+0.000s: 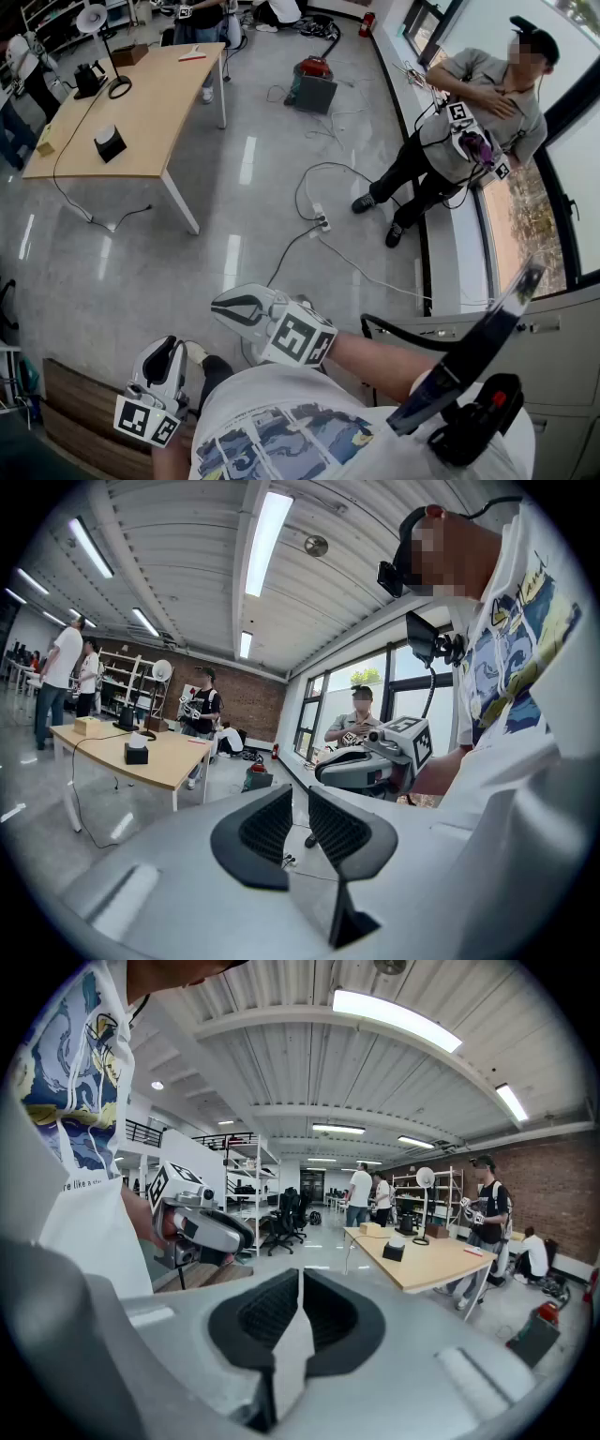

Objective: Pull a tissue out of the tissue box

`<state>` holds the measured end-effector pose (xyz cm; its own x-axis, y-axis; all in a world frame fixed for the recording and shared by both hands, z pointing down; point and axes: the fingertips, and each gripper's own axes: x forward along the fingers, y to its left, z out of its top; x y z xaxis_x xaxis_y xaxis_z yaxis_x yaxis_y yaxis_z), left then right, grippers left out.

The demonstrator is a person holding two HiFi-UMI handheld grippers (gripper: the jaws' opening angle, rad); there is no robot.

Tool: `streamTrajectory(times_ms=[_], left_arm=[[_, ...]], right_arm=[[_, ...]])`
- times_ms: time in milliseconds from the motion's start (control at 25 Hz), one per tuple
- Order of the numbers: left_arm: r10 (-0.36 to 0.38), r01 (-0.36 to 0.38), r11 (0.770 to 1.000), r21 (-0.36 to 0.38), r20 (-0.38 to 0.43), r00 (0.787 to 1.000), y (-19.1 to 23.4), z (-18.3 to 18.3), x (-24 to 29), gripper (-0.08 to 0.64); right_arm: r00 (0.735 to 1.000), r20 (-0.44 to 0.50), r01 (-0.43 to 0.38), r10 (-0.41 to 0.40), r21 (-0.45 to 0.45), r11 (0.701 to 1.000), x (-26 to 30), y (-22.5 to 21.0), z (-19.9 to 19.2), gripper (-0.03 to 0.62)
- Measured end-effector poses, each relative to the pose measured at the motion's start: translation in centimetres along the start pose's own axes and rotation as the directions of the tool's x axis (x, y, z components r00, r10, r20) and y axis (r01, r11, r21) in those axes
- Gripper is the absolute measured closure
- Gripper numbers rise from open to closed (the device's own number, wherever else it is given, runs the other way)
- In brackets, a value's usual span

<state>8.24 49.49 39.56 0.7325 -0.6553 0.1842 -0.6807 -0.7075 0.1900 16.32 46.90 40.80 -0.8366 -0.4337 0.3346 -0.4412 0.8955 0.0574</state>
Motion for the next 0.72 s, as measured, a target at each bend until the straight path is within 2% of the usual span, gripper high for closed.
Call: streamTrajectory(times_ms=[480,600,720], left_arm=[[0.023,-0.023,1.0,0.002,-0.02,1.0,1.0,-1.2,0.6,0.503],[0.026,-0.025,1.0,0.008,-0.02,0.999,1.1,-0.6,1.2,0.553],[0.044,-0.044,0.999,0.011,-0.024,0.999,1.7,0.2,1.3,0.557]], right_arm=[[0.999,0.035,0.011,-0.011,-0.008,1.0,0.2,-0.5,-0.2,0.572],[0.999,0.031,0.012,-0.013,0.018,1.0,-0.4,-1.4,-0.4,0.574],[0.999,0.051,0.006,-0.009,0.046,0.999,0.0,-2.1,0.2,0.574]])
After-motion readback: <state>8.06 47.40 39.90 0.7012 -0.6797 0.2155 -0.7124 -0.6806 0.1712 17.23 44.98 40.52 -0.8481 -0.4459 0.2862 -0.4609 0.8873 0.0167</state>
